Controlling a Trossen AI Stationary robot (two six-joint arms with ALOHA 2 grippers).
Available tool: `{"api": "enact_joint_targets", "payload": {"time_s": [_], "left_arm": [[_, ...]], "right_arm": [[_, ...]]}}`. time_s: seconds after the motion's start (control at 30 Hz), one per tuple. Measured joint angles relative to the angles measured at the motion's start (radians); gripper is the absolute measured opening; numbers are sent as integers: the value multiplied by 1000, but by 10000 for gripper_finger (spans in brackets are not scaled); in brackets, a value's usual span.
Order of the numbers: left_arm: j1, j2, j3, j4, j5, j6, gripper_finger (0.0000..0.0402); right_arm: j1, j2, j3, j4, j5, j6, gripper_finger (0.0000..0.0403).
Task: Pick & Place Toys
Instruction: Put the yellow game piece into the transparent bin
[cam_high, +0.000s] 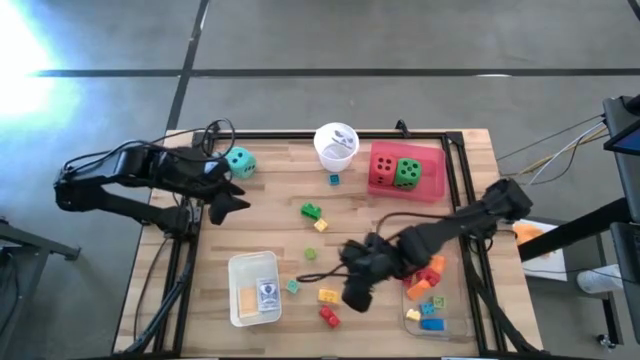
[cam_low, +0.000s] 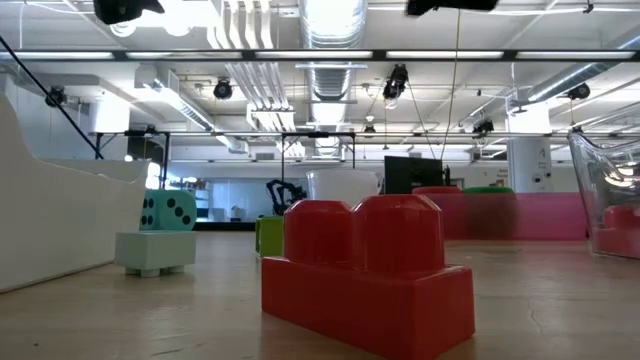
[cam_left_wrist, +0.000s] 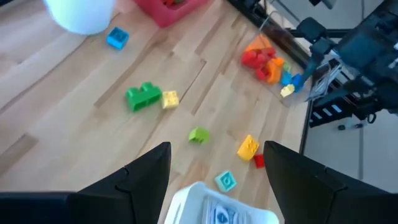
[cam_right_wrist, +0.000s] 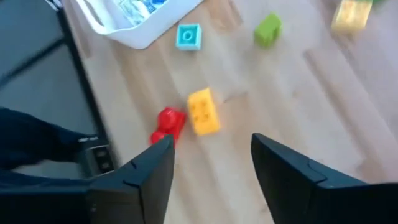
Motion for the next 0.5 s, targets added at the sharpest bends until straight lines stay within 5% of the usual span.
{"api": "enact_joint_targets", "payload": {"time_s": [0.5], "left_arm": [[0,-91,0,-43,-5,-33,261]], "right_arm": [[-70,259,106,36,-199,-310,188]]}}
